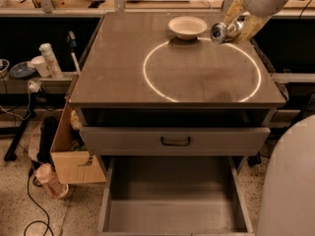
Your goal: Place redbull can into middle drawer
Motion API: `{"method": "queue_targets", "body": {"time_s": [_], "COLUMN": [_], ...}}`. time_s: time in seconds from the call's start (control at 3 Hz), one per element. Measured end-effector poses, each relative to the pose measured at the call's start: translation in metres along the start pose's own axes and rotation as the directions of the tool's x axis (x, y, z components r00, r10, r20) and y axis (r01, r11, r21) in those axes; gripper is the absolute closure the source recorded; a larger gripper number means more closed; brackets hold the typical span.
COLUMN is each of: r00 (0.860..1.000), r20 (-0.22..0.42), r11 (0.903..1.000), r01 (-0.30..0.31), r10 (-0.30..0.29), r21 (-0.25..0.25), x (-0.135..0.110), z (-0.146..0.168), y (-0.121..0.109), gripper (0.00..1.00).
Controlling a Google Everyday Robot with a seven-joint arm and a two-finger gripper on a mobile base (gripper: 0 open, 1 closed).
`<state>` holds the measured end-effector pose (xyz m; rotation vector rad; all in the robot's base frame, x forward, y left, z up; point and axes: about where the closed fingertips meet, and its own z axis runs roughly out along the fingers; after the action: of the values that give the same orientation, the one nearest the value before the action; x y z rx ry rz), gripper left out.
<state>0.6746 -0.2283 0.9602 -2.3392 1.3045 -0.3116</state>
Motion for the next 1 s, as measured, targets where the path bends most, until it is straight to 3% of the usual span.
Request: {"method": "queue_targets", "body": {"time_s": [0.33, 1.0], "r00": [1.0, 0.999], "r20": [0.0, 0.04], "r11": [1.0, 0.9998], "r01": [0.0, 0.001], "r10": [0.0, -0.002], "r21": [0.0, 0.021], "x": [0.0, -0.027], "z": [0.0, -0.004], "y": [0.0, 0.005], "gripper": [1.0, 1.0]}}
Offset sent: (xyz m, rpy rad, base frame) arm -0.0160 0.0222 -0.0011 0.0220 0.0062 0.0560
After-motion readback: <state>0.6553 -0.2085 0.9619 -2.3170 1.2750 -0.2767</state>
